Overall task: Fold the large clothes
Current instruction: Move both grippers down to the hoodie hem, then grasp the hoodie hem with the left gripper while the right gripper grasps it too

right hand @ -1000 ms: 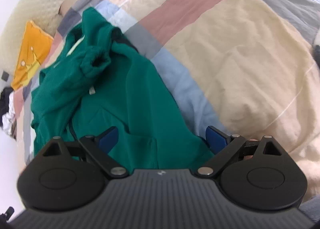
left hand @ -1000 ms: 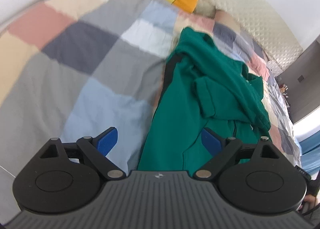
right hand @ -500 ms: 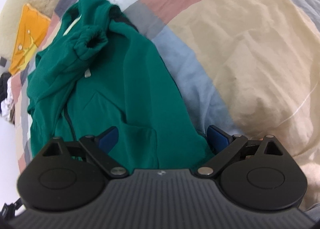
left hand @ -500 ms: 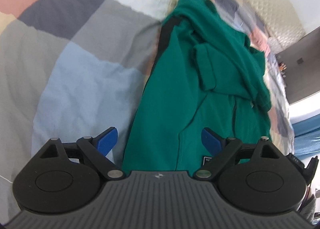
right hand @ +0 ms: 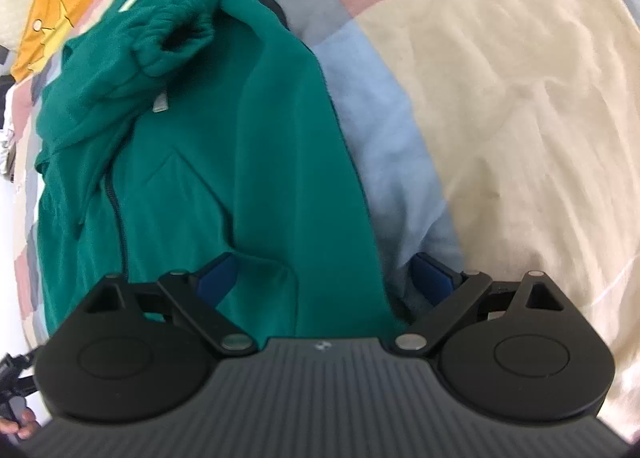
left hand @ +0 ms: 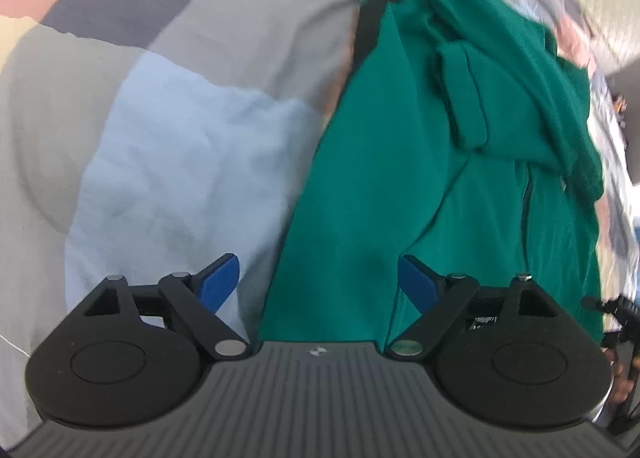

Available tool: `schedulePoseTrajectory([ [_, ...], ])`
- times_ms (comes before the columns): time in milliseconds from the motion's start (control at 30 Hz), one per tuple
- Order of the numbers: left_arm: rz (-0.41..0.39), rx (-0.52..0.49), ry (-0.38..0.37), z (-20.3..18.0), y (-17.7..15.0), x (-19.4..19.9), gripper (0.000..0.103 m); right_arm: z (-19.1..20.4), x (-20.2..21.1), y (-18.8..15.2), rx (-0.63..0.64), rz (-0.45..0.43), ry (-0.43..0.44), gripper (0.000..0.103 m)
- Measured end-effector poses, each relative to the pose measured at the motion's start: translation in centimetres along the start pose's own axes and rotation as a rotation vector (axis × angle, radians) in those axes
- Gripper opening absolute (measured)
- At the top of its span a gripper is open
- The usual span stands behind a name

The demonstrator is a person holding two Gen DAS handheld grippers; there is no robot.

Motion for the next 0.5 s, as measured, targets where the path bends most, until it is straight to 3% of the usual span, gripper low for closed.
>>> schedulePoseTrajectory([
  [200,0.055,0.013,0.022,0.3,-0.1,-1.0,0.081,0.1,-0.5,0.1,0.065,0.055,0.012,0.096],
  [333,0.08,0.039,-0.001,0.8,-0.2,-1.3,0.078,1.5,-0.9,-0.8,0.075,0.115,0.142,0.098],
  [500,0.102,0.028,0.002,0.7,-0.3,-1.8,0.076,2.9,0.9,-1.0,0.084,0.084,0.352,0.098],
])
Point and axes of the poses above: each gripper's, at about its wrist camera, not at the fingertips, and x roughly against the way its jaws point, z to its left, y to its top, the point moved 7 cm from there along -x, roughly the way its jaws point, and after that the axes turned 5 degrees about -y, right-handed, at the moved point
